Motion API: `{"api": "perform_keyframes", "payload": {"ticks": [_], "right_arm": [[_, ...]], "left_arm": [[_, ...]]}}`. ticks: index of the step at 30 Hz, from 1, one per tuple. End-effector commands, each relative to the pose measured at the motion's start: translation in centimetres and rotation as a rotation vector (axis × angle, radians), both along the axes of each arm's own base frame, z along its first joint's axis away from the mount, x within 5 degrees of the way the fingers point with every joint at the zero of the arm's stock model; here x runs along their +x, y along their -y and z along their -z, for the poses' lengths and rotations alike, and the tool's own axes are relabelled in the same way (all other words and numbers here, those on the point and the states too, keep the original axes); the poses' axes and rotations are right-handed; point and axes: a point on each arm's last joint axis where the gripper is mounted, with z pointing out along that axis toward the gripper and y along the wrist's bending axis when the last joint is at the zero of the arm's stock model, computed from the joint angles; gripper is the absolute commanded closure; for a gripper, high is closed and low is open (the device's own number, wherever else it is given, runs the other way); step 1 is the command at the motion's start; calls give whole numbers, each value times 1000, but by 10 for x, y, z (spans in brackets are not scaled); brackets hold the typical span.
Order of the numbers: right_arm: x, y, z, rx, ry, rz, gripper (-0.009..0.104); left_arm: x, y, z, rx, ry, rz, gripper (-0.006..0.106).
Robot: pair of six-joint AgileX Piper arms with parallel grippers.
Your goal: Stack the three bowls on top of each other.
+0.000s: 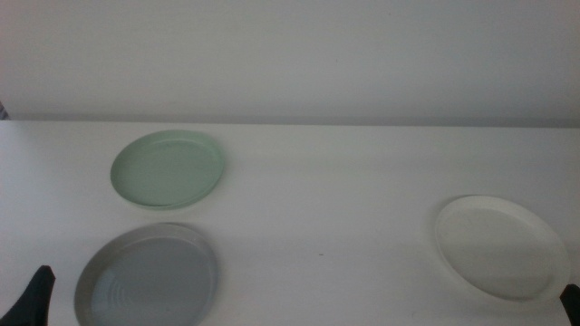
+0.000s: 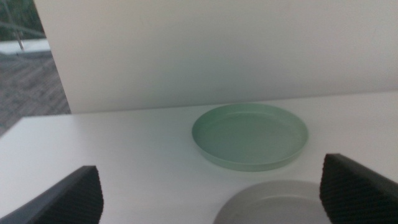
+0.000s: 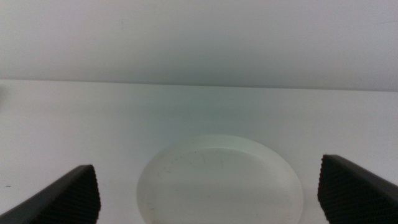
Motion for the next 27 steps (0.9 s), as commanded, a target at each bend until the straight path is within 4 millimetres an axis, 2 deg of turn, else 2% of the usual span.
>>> {"api": "perform_keyframes", "payload": {"ticks": [1,22,25,27], "right_arm": [[1,0,14,-20,-34,3,2],[1,0,14,-20,-34,3,2],[1,0,14,-20,-34,3,2],[1,0,14,-20,-34,3,2]], "left_arm": [[-1,0,10,-43,24,-7,7],[-1,1,9,-16,34,7,7],[9,2,-13,-17,-104,29,7],[24,3,-33,-17,-248,32,7]]}}
